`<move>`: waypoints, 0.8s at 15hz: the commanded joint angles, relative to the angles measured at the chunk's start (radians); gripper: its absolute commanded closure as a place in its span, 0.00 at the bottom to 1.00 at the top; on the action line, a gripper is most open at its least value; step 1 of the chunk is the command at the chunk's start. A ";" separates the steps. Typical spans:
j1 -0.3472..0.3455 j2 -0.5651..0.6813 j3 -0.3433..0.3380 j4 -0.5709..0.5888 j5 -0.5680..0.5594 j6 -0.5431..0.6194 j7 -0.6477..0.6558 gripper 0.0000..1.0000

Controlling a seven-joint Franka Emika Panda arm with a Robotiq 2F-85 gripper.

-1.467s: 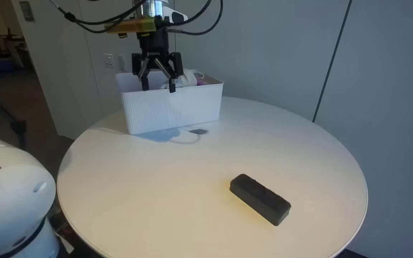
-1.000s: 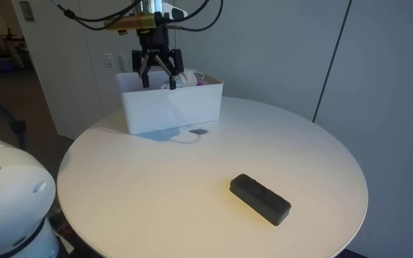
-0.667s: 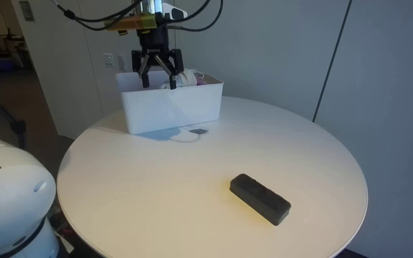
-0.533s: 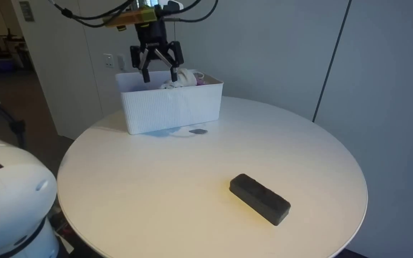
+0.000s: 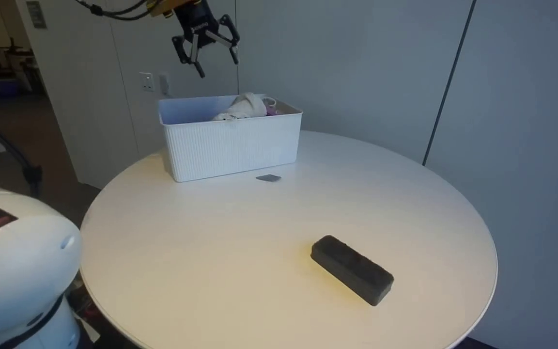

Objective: Remove the clothes and moose toy from the white basket

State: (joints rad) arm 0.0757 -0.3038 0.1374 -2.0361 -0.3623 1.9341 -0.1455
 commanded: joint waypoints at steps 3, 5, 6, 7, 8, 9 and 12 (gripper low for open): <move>-0.012 0.313 -0.031 0.192 -0.131 0.085 -0.143 0.00; -0.021 0.398 -0.052 0.248 -0.132 0.026 -0.170 0.00; -0.025 0.433 -0.063 0.272 -0.117 -0.007 -0.187 0.00; -0.029 0.467 -0.074 0.297 -0.108 -0.041 -0.194 0.00; -0.036 0.500 -0.083 0.327 -0.078 -0.088 -0.222 0.00; -0.043 0.529 -0.089 0.357 -0.053 -0.123 -0.243 0.00; -0.066 0.580 -0.088 0.430 0.071 -0.209 -0.324 0.27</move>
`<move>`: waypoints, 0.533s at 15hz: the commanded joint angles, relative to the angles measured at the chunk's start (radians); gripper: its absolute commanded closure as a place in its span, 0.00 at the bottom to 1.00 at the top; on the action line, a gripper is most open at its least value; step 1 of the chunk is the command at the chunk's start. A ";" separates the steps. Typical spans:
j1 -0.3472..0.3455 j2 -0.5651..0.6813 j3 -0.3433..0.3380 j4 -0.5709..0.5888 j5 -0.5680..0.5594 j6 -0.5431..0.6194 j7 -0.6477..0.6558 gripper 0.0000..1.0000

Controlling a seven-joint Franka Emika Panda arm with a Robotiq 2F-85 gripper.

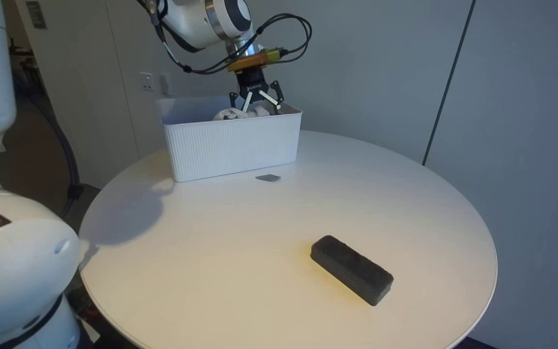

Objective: Remove the clothes and moose toy from the white basket

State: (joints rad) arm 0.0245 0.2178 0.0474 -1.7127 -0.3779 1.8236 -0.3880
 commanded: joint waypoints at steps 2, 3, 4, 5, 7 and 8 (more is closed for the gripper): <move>-0.020 0.076 0.007 0.146 0.131 -0.138 -0.098 0.40; -0.018 0.081 0.008 0.162 0.143 -0.153 -0.101 0.47; -0.012 0.066 0.013 0.160 0.146 -0.153 -0.103 0.52; -0.008 0.059 0.017 0.163 0.145 -0.152 -0.110 0.60; 0.014 0.012 0.034 0.148 0.112 -0.124 -0.123 0.72; 0.022 -0.021 0.044 0.141 0.112 -0.108 -0.129 0.80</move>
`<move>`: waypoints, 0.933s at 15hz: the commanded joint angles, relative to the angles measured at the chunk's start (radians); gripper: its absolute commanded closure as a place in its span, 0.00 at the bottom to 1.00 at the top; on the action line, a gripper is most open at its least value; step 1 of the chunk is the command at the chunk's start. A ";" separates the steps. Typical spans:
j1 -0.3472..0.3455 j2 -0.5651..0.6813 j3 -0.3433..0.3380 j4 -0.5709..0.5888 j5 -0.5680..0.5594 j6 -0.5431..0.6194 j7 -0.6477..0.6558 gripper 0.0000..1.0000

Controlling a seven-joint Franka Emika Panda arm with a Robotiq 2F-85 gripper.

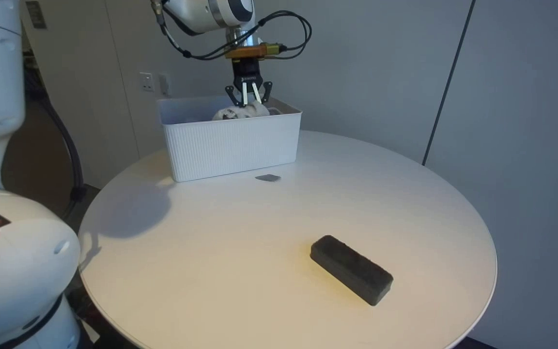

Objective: Remove the clothes and moose toy from the white basket

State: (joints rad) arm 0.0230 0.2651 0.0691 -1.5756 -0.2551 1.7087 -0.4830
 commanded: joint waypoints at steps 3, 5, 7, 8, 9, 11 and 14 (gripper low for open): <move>0.057 -0.173 0.046 -0.008 -0.042 0.039 -0.033 0.95; 0.080 -0.247 0.054 -0.011 -0.101 0.038 -0.022 0.91; 0.095 -0.329 0.060 -0.014 -0.177 0.026 -0.028 0.92; 0.096 -0.375 0.060 -0.024 -0.215 0.027 -0.037 0.92; 0.096 -0.420 0.059 -0.034 -0.249 0.034 -0.041 0.92; 0.085 -0.512 0.050 -0.057 -0.296 0.059 -0.013 0.92; 0.057 -0.644 0.018 -0.078 -0.268 0.019 0.074 0.92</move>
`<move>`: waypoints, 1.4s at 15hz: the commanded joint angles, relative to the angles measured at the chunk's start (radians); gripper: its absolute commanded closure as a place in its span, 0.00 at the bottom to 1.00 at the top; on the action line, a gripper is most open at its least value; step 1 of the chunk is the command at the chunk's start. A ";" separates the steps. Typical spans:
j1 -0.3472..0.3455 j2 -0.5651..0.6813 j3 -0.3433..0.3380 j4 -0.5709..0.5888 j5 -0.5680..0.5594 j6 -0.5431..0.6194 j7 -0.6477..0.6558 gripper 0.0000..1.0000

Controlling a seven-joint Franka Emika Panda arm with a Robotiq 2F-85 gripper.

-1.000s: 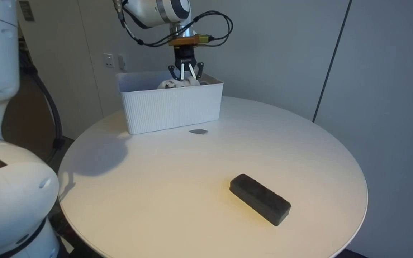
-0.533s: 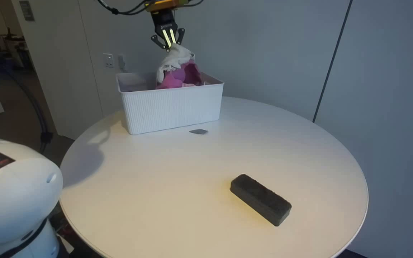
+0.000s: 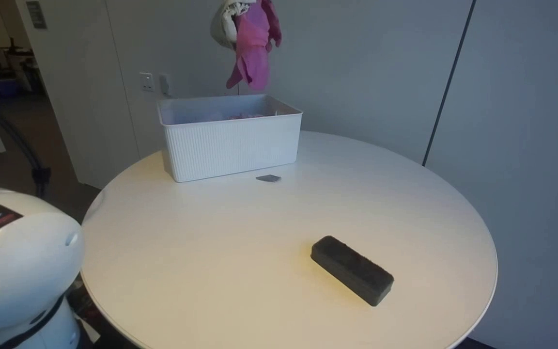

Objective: Remove the clothes and moose toy from the white basket

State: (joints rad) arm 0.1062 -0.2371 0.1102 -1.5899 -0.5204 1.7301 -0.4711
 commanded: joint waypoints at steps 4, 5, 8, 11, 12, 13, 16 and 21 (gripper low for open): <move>-0.092 -0.277 -0.103 -0.200 -0.053 0.101 0.146 0.93; -0.113 -0.297 -0.122 -0.261 -0.073 0.151 0.185 0.93; -0.178 -0.281 -0.152 -0.416 -0.128 0.305 0.374 0.91; -0.230 -0.189 -0.152 -0.525 -0.157 0.426 0.536 0.91; -0.255 -0.144 -0.142 -0.545 -0.184 0.421 0.607 0.91; -0.270 -0.098 -0.141 -0.559 -0.209 0.428 0.676 0.91; -0.297 0.025 -0.145 -0.571 -0.295 0.355 0.853 0.91; -0.271 0.127 -0.200 -0.546 -0.135 0.365 0.853 0.50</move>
State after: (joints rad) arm -0.1794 -0.1289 -0.0739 -2.1790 -0.7251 2.0970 0.3819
